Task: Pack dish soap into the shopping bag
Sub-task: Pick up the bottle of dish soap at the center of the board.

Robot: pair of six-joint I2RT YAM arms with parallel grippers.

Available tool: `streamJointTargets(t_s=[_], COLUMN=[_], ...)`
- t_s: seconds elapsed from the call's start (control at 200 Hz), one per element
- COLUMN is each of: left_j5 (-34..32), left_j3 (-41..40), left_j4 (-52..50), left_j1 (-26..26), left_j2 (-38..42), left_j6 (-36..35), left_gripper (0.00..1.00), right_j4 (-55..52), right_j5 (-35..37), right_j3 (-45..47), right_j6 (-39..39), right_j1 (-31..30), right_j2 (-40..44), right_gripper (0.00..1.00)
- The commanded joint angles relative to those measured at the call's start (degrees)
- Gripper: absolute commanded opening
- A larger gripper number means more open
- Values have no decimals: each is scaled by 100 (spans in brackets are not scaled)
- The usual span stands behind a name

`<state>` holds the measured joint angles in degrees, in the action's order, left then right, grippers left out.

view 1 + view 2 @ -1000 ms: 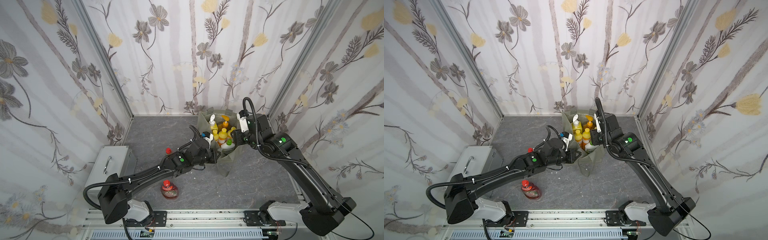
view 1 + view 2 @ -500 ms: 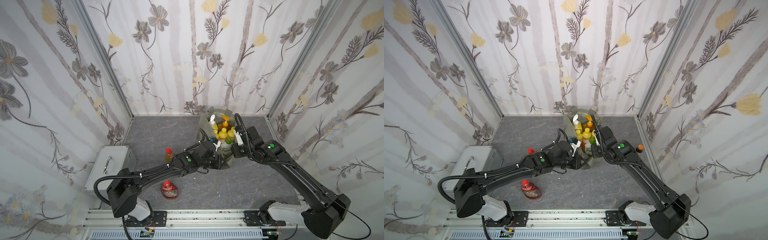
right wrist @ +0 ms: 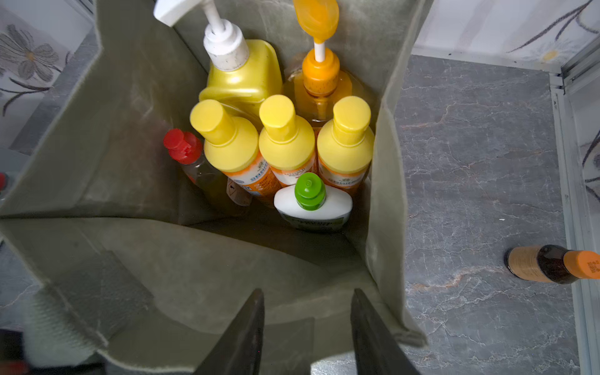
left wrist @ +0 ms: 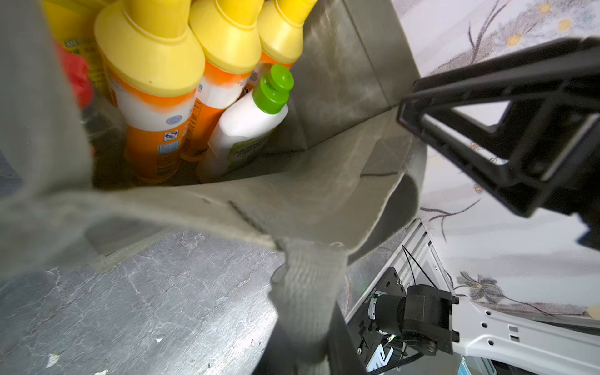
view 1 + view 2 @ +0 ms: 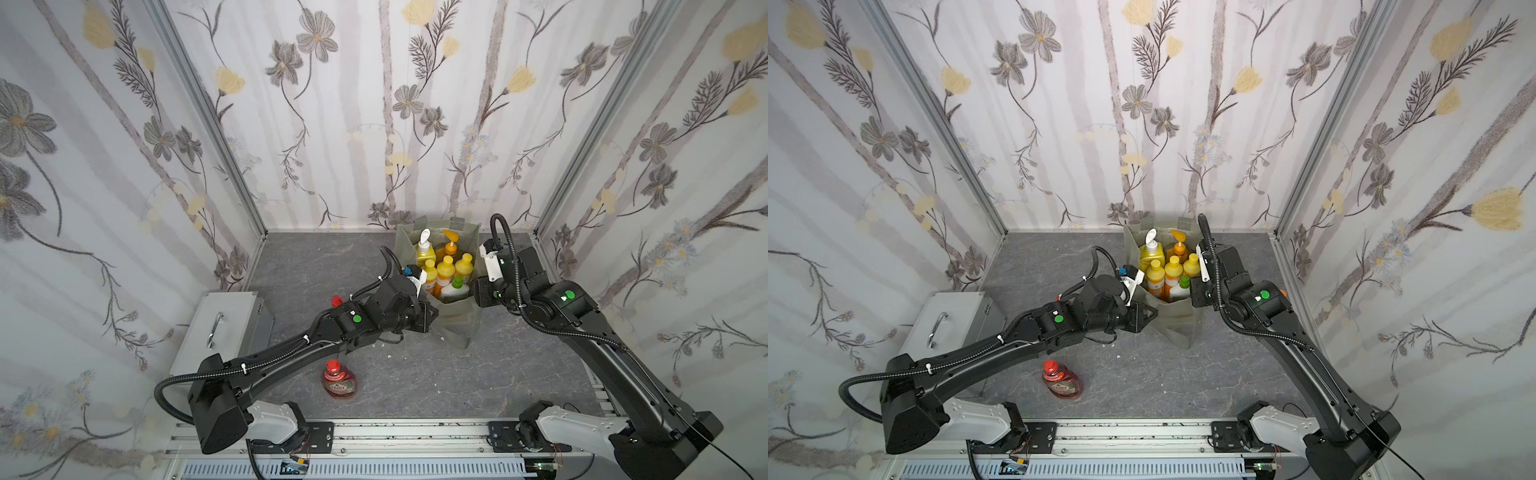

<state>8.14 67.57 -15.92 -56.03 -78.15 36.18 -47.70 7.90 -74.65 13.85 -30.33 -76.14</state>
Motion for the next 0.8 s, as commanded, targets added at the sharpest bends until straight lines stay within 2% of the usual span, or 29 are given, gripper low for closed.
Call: streamJointTargets(t_s=[0.0,0.07,0.165,0.205,0.28,0.38,0.435,0.555,0.699,0.794], left_j5=[-95,-193,-376,-468,-749,-1493,-1934,-2521,-2789,-2664], left_j3=[146,232,309,324,319,285,274,284,146,3], left_j4=[-183,-325,-509,-539,-647,-963,-1180,-1686,-1990,-2083], left_j1=[10,21,81,121,194,301,413,948,1789,2392], left_j2=[11,82,293,420,707,1263,1587,2273,2963,3167], left_j6=[-104,-169,-262,-302,-396,-598,-710,-845,-914,-909], left_gripper=[15,16,23,33,56,70,75,80,92,98], right_j4=[57,20,-20,-52,-64,74,136,415,1402,1945], right_j5=[-107,-235,-247,-228,-436,-1288,-1643,-1804,-2362,-2502], right_j3=[106,70,-15,-75,-225,-467,-629,-805,-449,-327], right_j6=[22,22,22,22,7,-111,-160,-147,-2,-6], right_j1=[44,49,45,43,44,-74,-336,-1246,-2028,-2431], right_j2=[-57,-21,93,152,274,452,477,405,292,-18], right_gripper=[47,47,47,47,47,48,49,50,57,63])
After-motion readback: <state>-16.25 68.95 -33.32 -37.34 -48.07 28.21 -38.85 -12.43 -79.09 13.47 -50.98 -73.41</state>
